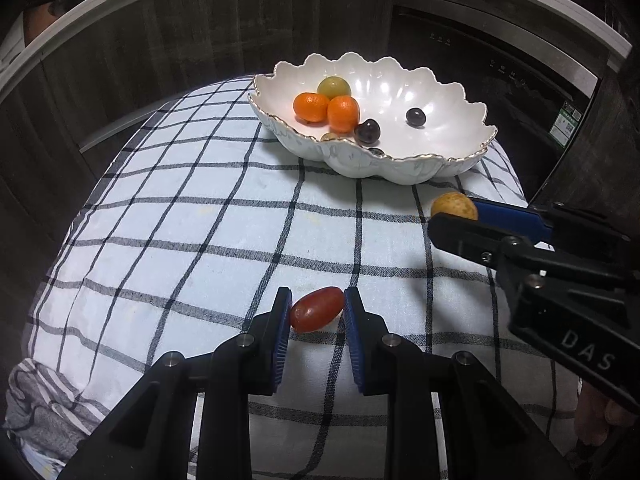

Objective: Organize fruits
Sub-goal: 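Carry the red grape over the bowl while the right tool carries the brown fruit there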

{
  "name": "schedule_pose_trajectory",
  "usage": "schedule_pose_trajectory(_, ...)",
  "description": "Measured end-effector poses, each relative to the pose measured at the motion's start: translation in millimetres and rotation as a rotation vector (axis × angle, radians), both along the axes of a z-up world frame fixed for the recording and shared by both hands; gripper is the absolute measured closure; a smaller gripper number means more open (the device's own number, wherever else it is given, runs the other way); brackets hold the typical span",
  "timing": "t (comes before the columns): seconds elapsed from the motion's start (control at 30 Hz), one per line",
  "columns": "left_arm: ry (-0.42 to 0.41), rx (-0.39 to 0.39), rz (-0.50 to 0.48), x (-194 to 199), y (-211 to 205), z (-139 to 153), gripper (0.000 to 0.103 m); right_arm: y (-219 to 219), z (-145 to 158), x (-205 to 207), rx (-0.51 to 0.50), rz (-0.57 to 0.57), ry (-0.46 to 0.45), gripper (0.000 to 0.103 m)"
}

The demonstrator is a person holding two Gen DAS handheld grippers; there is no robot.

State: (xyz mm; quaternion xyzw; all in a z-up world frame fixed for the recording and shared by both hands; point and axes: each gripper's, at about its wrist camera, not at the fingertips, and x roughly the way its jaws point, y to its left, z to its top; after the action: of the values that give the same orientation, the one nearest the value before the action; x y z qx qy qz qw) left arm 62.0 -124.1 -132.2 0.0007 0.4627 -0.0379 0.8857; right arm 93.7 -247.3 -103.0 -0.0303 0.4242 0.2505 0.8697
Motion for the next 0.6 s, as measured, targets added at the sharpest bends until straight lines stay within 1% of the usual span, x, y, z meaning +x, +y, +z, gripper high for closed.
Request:
schedule_pose_trajectory(0.13, 0.003, -0.015, -0.027, 3.1, 3.4, 5.8, 0.076, -3.1, 8.0, -2.0, 0.009, -0.067, -0.007, 0.075)
schedule_pose_trajectory(0.27, -0.004, -0.013, -0.041, 7.9, 6.3, 11.5, 0.076, -4.7, 15.0, -3.6, -0.010, -0.127, -0.020, 0.075)
schedule_pose_trajectory(0.43, -0.013, -0.011, -0.057, 14.3, 8.1, 18.6, 0.076, -3.9, 22.0, -4.8, -0.023, -0.170, -0.025, 0.075)
schedule_pose_trajectory(0.6, -0.043, -0.010, -0.064, 24.1, 11.2, 31.9, 0.076, -1.2, 31.5, -4.8, -0.038, -0.202, -0.037, 0.075)
